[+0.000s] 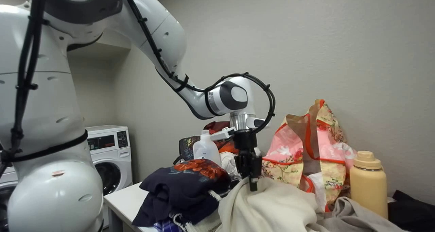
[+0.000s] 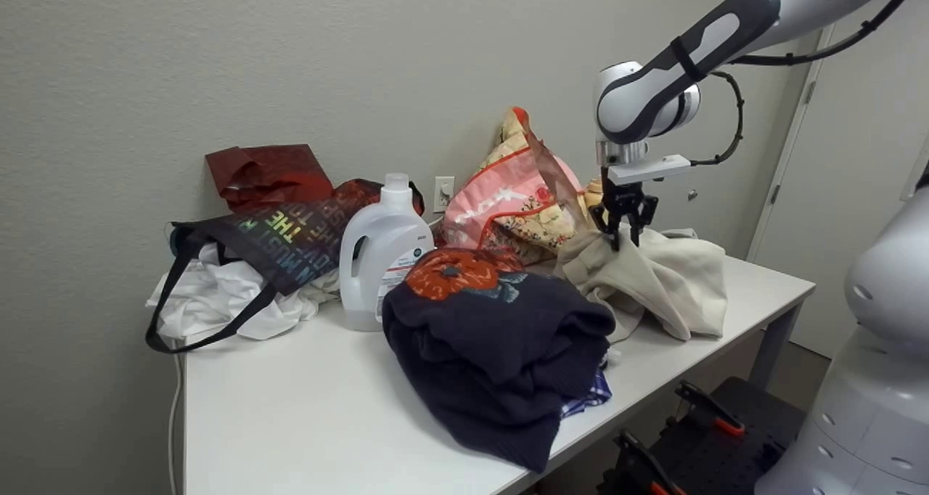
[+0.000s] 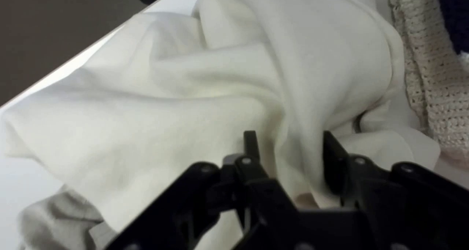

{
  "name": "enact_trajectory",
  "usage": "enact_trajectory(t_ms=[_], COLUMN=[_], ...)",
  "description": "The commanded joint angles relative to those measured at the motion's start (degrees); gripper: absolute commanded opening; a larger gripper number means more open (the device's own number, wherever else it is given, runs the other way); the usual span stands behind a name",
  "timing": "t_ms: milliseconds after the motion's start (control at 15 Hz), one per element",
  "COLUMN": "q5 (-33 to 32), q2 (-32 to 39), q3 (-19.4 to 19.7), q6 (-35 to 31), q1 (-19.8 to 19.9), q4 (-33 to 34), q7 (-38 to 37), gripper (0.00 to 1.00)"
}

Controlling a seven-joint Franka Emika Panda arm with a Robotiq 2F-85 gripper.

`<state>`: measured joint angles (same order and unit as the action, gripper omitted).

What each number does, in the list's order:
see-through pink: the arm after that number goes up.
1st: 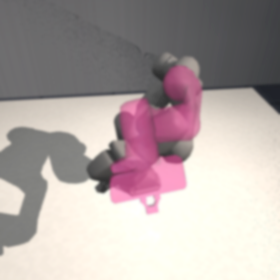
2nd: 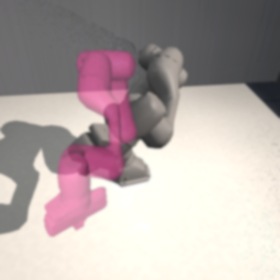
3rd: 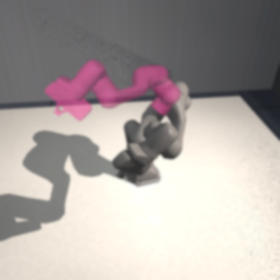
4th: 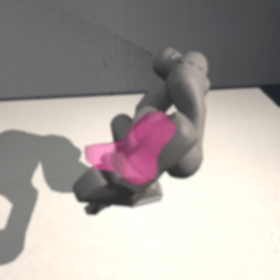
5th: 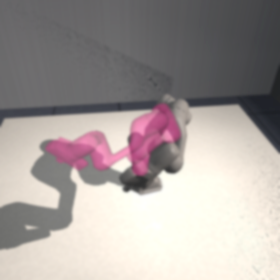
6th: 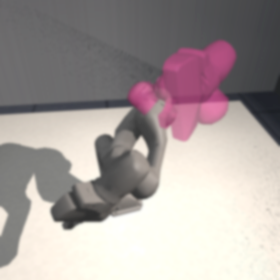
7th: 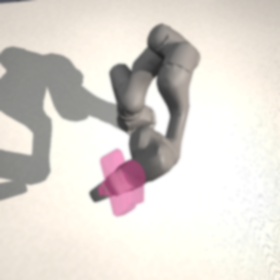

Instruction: Move the jersey slightly to the left

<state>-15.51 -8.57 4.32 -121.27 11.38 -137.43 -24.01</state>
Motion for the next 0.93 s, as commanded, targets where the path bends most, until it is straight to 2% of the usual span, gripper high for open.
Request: enact_trajectory(t_ms=[0, 200, 267, 867], q5=[0.6, 3.5, 3.7, 4.7], q2=[-2.5, -4.8, -5.9, -16.5], q3=[0.0, 0.2, 0.2, 1.2], q6=[3.1, 4.6, 4.6, 4.0], q1=[-1.5, -2.5, -2.5, -2.2], q4=[2.3, 4.0, 4.8, 14.5], q7=[2.8, 6.8, 7.5, 13.5], gripper=[0.76, 0.98, 1.0, 1.0])
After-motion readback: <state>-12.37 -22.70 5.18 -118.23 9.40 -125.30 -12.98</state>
